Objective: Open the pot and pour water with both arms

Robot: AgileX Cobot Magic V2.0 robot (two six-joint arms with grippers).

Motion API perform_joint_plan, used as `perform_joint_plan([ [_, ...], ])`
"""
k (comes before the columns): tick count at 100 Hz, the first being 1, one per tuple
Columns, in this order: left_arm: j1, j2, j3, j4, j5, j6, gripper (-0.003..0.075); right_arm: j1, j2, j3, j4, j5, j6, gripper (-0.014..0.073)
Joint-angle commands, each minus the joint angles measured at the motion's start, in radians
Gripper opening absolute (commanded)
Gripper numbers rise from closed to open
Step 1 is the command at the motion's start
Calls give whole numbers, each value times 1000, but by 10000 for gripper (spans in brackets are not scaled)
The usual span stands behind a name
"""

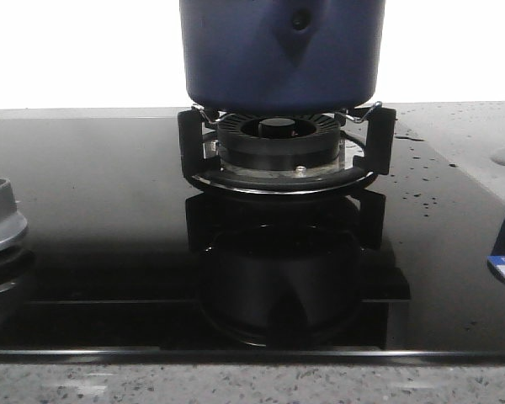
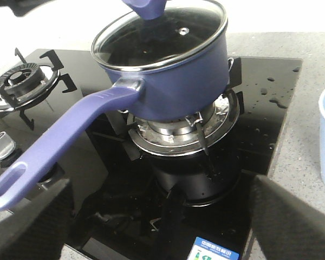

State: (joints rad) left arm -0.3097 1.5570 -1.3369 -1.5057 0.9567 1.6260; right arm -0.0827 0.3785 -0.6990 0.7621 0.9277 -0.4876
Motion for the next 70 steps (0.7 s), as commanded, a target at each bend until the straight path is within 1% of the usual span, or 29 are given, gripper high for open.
perform_joint_plan([
  [1,-13,-14,-41,-57,32,2,529,-5,18,-34,33,-66,-16,566],
  [7,-17,-5,-41,-57,32,2,552,-5,18,-34,33,-69,-16,566],
  [16,-35,5,-41,-53,10,4,553,-5,18,-34,33,-72,-16,566],
  [26,-55,19,-41,-53,-14,50,553,-5,18,-34,33,-83,-16,566],
  [33,-69,34,-43,-57,-52,54,553,-5,18,-34,33,-87,-16,566],
  [70,-70,103,-43,-165,-79,54,552,-5,18,-34,33,-87,-16,566],
])
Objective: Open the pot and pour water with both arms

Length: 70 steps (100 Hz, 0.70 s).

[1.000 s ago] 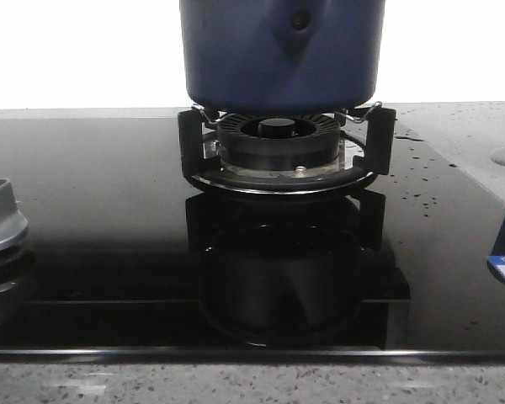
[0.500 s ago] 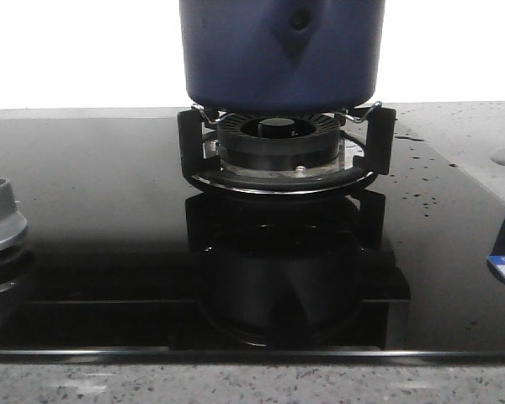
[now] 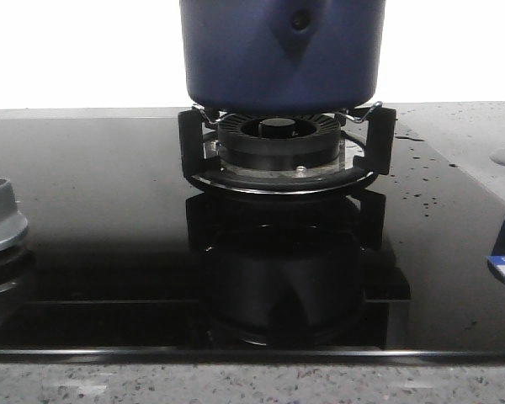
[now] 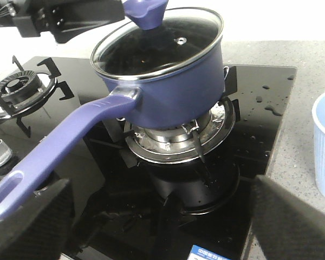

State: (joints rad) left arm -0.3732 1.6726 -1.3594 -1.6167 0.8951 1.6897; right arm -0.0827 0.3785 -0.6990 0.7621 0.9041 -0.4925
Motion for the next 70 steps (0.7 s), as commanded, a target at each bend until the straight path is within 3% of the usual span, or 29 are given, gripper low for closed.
perform_joint_plan([
  [1,-7,-13,-21,-58,-23,-10,553,-5,18,-34,33,-63,-11,566],
  [44,-30,21,-21,-112,-50,-10,549,-5,18,-34,33,-63,-11,566],
  [70,-71,21,-21,-117,-50,-10,392,-5,18,-34,33,-75,-11,564],
])
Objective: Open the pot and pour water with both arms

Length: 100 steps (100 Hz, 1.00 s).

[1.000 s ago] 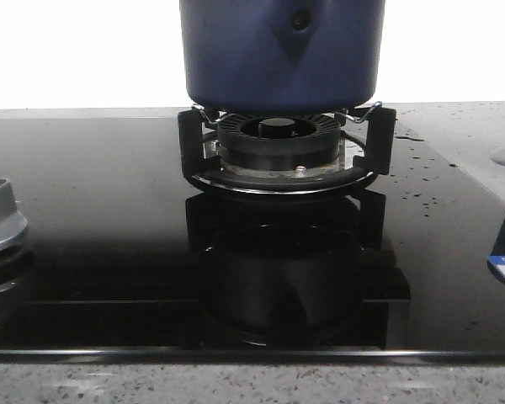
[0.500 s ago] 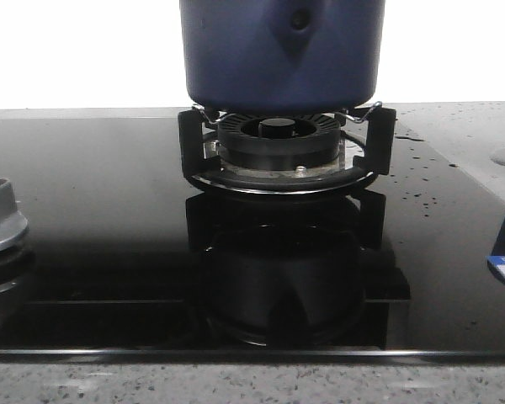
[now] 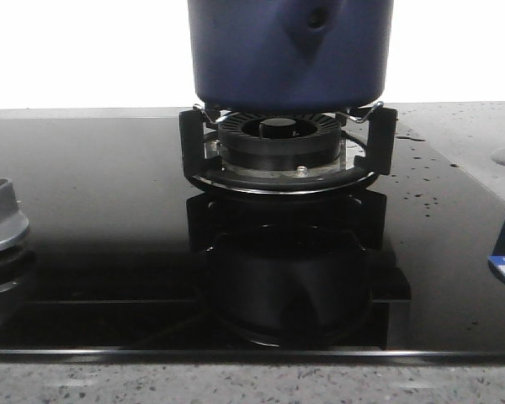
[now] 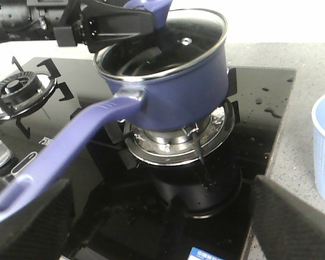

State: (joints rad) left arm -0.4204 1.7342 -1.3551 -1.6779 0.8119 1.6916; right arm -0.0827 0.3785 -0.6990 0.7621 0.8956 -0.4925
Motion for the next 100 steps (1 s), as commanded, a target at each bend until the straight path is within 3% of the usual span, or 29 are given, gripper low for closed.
perform_joint_plan([
  [1,-24,-40,-25,-56,33,-12,382,-5,18,-34,33,-68,-11,564],
  [24,-22,-47,-25,-109,43,-12,260,-5,18,-34,33,-109,-11,564],
  [53,36,-144,-25,-178,97,-12,258,-5,18,-34,-23,-247,-11,565],
  [80,112,-296,-25,-176,128,-45,258,-5,20,-27,-257,-408,-11,566],
  [100,124,-404,-25,-155,136,-48,258,-5,22,117,-286,-545,-11,566],
])
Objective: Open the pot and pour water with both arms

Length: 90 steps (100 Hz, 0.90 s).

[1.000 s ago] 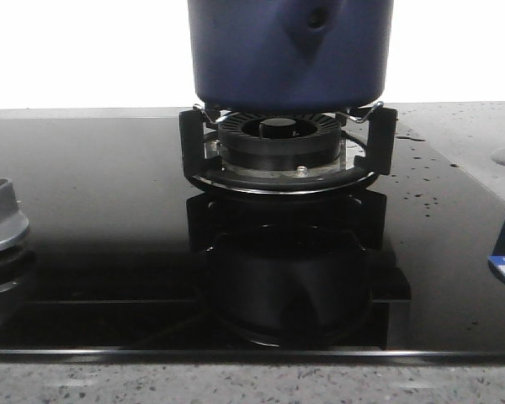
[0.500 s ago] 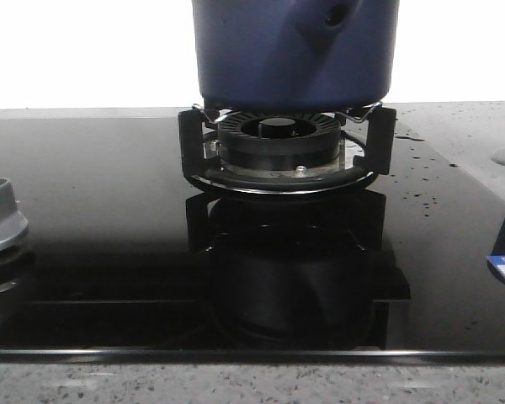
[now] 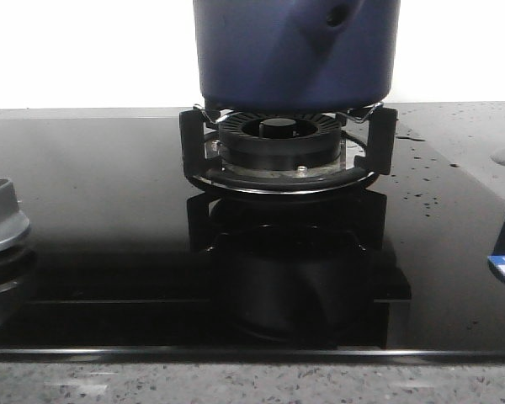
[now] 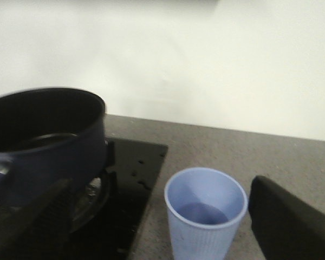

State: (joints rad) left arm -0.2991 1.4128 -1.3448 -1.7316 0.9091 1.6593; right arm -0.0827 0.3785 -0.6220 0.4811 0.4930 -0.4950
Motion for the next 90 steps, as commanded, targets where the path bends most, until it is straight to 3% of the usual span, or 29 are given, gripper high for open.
perform_joint_plan([
  [1,3,-85,-35,-98,39,-16,258,-5,22,48,-5,-161,-9,566],
  [17,3,-132,-35,-89,37,-35,258,-5,22,199,6,-369,-9,566],
  [54,3,-139,-35,-87,37,-35,258,-3,208,236,18,-428,-9,566],
  [90,3,-139,-35,-32,35,-37,258,157,347,236,25,-637,-9,566],
])
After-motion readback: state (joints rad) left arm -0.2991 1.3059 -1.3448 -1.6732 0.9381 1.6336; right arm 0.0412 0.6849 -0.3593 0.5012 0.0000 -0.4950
